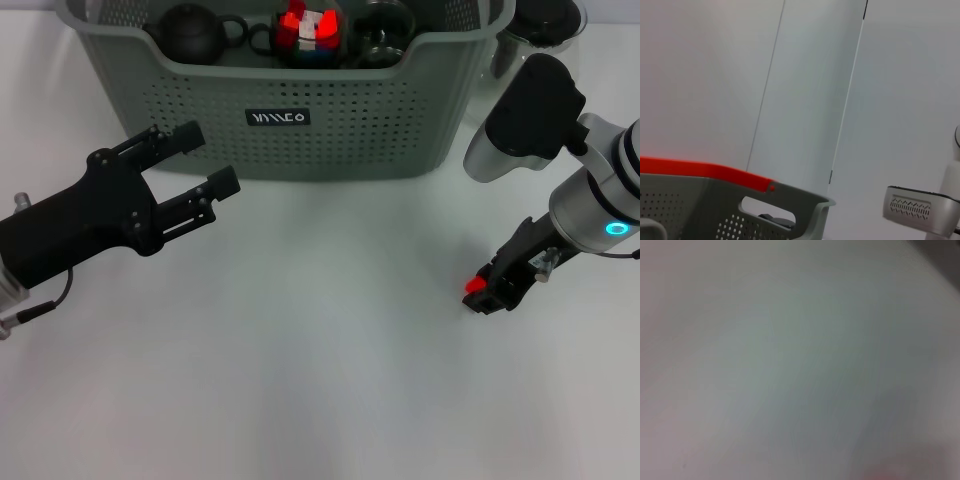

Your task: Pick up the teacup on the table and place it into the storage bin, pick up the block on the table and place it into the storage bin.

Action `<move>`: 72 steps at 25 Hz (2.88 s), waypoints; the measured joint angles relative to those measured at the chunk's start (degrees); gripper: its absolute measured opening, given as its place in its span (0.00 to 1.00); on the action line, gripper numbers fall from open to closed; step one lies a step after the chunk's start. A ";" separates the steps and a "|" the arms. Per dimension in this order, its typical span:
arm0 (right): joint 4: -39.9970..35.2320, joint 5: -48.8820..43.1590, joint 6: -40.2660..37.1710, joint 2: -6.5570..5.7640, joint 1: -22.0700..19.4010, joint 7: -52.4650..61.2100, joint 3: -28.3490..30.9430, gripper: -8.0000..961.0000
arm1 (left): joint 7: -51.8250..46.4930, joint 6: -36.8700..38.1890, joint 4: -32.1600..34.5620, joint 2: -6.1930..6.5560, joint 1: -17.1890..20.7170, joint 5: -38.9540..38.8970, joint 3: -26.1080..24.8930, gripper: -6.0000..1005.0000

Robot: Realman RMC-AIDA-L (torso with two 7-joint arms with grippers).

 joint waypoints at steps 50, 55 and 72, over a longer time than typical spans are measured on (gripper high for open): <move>25.80 29.80 44.78 -0.88 25.28 -20.84 16.09 0.22 | 0.00 -0.06 -2.94 0.10 -0.45 -0.01 -1.33 0.73; 31.55 27.78 48.48 -0.45 28.48 -20.58 15.86 0.22 | 0.00 -0.05 -2.96 0.10 -0.33 0.00 -1.31 0.73; 9.86 40.87 40.44 -0.36 12.70 -23.24 15.87 0.64 | 0.00 0.64 -2.97 0.02 0.00 0.00 -1.33 0.73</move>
